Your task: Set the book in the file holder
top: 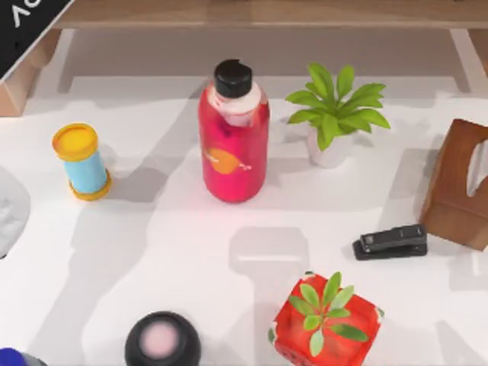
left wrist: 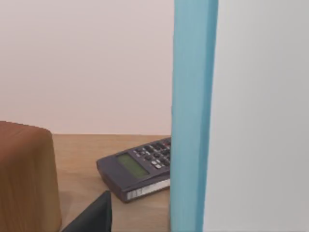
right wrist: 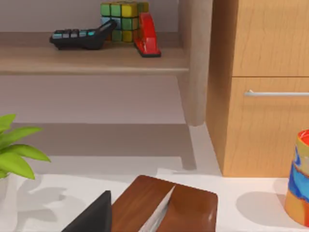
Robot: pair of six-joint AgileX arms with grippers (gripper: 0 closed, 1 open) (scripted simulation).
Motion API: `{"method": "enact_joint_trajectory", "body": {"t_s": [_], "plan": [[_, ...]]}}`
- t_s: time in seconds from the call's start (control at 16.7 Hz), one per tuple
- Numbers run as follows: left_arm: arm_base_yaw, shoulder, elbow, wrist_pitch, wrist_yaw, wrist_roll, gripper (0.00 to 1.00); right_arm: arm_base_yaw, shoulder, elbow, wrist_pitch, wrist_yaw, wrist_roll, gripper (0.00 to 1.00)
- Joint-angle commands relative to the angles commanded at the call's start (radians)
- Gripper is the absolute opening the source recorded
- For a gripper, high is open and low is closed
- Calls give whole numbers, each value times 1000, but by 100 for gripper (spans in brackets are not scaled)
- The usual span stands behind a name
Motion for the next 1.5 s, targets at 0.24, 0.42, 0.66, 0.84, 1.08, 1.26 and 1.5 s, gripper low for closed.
{"method": "enact_joint_trajectory", "body": {"t_s": [0.24, 0.42, 0.66, 0.84, 1.08, 1.26, 1.5], "plan": [[0, 0, 0, 0, 0, 0, 85, 0, 0, 0, 0, 0, 0, 100], [0, 0, 0, 0, 0, 0, 62, 0, 0, 0, 0, 0, 0, 100], [0, 0, 0, 0, 0, 0, 32, 0, 0, 0, 0, 0, 0, 100], [0, 0, 0, 0, 0, 0, 10, 0, 0, 0, 0, 0, 0, 100], [0, 0, 0, 0, 0, 0, 0, 0, 0, 0, 0, 0, 0, 100], [0, 0, 0, 0, 0, 0, 0, 0, 0, 0, 0, 0, 0, 100], [-3, 1, 4, -3, 0, 1, 0, 0, 0, 0, 0, 0, 0, 100]]}}
